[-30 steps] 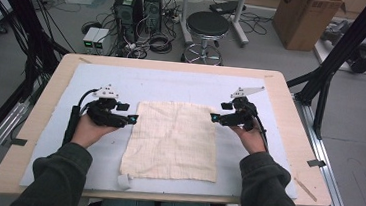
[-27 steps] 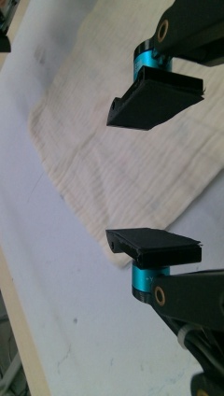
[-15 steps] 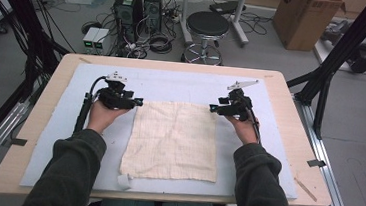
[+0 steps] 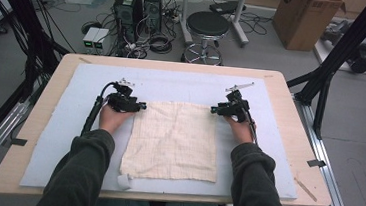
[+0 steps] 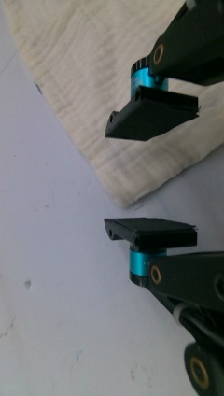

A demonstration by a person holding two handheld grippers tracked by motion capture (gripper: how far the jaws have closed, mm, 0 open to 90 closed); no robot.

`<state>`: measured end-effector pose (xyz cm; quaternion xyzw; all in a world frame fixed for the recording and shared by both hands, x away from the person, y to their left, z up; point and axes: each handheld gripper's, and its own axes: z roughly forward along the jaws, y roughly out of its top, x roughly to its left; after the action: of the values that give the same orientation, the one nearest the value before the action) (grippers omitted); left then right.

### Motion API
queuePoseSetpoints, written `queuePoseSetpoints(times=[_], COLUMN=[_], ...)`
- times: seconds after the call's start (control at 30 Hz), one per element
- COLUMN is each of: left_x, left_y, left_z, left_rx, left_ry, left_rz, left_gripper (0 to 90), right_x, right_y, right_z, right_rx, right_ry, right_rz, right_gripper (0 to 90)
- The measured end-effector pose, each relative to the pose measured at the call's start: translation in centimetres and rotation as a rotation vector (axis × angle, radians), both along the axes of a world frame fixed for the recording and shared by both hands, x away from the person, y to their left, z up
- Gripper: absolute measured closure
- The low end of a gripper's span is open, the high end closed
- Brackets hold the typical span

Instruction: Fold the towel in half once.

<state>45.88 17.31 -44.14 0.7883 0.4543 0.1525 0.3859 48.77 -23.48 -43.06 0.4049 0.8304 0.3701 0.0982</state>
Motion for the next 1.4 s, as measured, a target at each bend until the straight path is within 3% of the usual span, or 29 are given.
queuePoseSetpoints(times=[0.1, 0.2, 0.3, 0.37, 0.43, 0.63, 0.77, 0.83, 0.9, 0.97, 1.07, 1.23, 1.4], left_x=[0.0, -0.1, -0.1, -0.1, -0.1, 0.0, -0.1, -0.1, -0.2, -0.3, -0.4, -1.3, -2.6], left_y=[-0.1, -0.3, -0.3, -0.1, 0.3, 2.7, 3.3, 3.2, 3.0, 2.8, 2.5, 2.6, 2.4], left_z=[0.0, 0.0, 0.2, 0.2, 0.5, 2.6, 3.5, 3.6, 3.5, 3.4, 3.5, 3.8, 3.2], left_rx=[-0.001, 0.038, 0.039, 0.042, 0.042, -0.028, -0.048, -0.050, -0.045, -0.035, -0.045, -0.085, -0.066], left_ry=[-0.002, -0.021, -0.015, -0.016, -0.027, -0.087, -0.107, -0.106, -0.104, -0.100, -0.107, -0.114, -0.119], left_rz=[-0.007, -0.010, -0.003, 0.005, 0.009, 0.065, 0.068, 0.053, 0.035, 0.023, 0.018, 0.011, -0.012], left_gripper=[59.0, 62.3, 81.1, 85.9, 86.5, 86.6, 86.6, 86.5, 86.5, 86.5, 86.5, 86.6, 86.6], right_x=[0.2, 0.2, 0.2, 0.2, 0.3, 0.9, 1.2, 1.3, 1.4, 1.3, 1.2, 0.7, -0.4], right_y=[0.6, 0.6, 0.9, 1.2, 1.6, 2.5, 3.2, 3.2, 3.0, 2.6, 2.1, 1.7, 1.4], right_z=[-0.6, -0.6, -0.5, -0.4, -0.1, 2.0, 3.2, 3.2, 3.0, 2.9, 3.3, 3.8, 2.6], right_rx=[-0.028, -0.041, -0.041, -0.049, -0.045, -0.020, -0.011, -0.014, -0.015, 0.010, 0.055, 0.107, 0.118], right_ry=[0.007, 0.000, 0.008, 0.005, 0.009, -0.029, -0.051, -0.059, -0.036, -0.014, -0.017, -0.022, 0.001], right_rz=[0.016, 0.013, 0.045, 0.055, 0.060, 0.074, 0.077, 0.078, 0.071, 0.061, 0.079, 0.107, 0.117], right_gripper=[59.3, 70.1, 83.3, 84.9, 85.4, 85.7, 85.9, 85.9, 85.9, 85.9, 85.8, 85.8, 85.8])
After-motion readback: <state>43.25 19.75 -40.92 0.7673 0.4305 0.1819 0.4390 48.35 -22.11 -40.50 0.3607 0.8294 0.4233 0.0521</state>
